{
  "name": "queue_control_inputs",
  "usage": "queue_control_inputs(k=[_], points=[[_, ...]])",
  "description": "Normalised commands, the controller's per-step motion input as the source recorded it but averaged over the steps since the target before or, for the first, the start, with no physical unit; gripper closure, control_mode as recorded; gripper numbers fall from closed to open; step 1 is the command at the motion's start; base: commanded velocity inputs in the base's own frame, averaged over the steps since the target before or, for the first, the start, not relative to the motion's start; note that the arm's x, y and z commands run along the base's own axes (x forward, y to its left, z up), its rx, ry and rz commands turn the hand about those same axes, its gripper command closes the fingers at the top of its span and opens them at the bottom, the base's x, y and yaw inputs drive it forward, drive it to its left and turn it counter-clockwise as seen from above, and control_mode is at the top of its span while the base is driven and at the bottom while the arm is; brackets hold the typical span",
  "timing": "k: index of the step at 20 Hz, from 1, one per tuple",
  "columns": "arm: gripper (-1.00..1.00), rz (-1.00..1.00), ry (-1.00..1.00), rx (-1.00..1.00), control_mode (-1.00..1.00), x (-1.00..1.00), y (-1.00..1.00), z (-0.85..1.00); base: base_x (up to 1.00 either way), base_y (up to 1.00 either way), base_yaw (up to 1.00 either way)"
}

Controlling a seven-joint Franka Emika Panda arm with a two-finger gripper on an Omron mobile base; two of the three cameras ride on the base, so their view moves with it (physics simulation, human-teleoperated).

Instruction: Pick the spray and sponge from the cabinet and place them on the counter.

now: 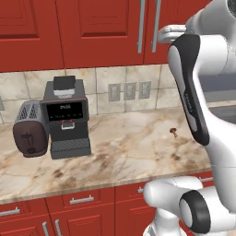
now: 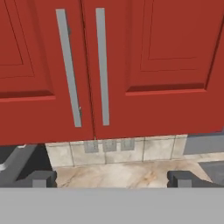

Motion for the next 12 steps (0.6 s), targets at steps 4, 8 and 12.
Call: queue_control_inputs(k=[4, 8, 12], points=[[-1.00, 0.00, -0.01, 0.02, -1.00, 0.59, 0.00, 0.00, 0.00, 0.00, 0.00], [-1.00, 0.00, 0.00, 0.03, -1.00, 0.60, 0.00, 0.00, 0.00, 0.00, 0.00], [-1.00, 0.00, 0.00, 0.05, -1.00, 0.58, 0.00, 0.00, 0.00, 0.00, 0.00]])
